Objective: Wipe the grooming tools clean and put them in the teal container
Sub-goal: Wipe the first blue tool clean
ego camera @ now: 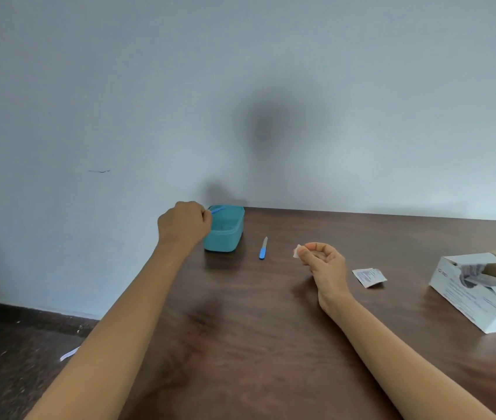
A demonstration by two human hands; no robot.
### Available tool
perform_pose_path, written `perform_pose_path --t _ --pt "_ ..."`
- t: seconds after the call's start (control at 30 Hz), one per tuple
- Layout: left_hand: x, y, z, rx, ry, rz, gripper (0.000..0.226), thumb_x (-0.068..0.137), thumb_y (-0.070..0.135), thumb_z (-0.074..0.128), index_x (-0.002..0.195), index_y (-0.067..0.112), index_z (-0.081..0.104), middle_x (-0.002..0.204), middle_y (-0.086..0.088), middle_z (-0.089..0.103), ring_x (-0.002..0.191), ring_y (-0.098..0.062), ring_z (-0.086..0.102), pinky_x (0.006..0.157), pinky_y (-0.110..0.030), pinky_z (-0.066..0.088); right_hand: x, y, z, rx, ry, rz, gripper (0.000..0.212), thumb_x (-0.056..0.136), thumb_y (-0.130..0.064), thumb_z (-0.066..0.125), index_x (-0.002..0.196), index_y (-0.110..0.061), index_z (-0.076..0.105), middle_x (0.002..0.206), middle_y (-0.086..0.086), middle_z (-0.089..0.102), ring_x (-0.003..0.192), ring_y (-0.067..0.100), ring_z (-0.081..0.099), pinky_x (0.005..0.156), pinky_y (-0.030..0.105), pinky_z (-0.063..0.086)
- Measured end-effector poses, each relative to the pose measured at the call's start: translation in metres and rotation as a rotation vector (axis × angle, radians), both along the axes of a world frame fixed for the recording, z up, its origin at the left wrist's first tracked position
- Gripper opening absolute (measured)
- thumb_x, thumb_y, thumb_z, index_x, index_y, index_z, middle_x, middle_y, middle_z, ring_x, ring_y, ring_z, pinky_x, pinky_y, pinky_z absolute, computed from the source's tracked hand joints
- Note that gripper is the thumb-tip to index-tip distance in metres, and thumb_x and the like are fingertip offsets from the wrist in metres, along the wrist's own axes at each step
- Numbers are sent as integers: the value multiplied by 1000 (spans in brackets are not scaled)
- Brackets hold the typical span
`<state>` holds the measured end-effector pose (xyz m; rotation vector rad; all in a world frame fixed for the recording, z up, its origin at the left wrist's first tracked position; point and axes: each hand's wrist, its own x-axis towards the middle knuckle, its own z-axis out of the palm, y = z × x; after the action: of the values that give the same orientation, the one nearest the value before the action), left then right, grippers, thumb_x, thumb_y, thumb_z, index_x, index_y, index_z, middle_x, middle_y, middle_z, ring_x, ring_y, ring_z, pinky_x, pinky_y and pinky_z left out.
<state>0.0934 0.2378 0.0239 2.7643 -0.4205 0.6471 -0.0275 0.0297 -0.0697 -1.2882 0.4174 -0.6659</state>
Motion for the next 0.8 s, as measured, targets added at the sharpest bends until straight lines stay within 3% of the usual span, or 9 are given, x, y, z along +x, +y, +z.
perform_pose_path --t 0.13,0.3,0.63,0.8 --pt "26 -11 4 141 15 29 27 93 23 44 74 11 57 85 -11 63 71 -28 56 60 -27 36 2 -4 -3 0 -20 31 14 80 -9 73 91 -6 64 79 6 72 58 -1 56 70 21 40" --pt "44 -29 2 285 61 47 16 89 18 54 95 7 65 101 -10 65 96 -28 61 72 -30 42 2 -3 1 -20 -34 59 12 82 -6 70 92 -4 64 80 6 72 57 -3 58 66 18 40" --pt "62 -44 -13 445 19 114 18 89 17 60 107 12 61 109 -4 62 106 -24 56 71 -29 33 0 -2 2 -30 -18 64 9 81 -7 71 86 -9 64 78 5 73 57 -2 58 67 20 41" --pt "63 -46 -17 457 46 113 25 88 16 60 113 12 58 114 -5 59 109 -24 55 73 -29 34 -2 0 6 -33 -22 70 8 82 -6 70 86 -8 63 75 2 72 57 -3 59 63 13 42"
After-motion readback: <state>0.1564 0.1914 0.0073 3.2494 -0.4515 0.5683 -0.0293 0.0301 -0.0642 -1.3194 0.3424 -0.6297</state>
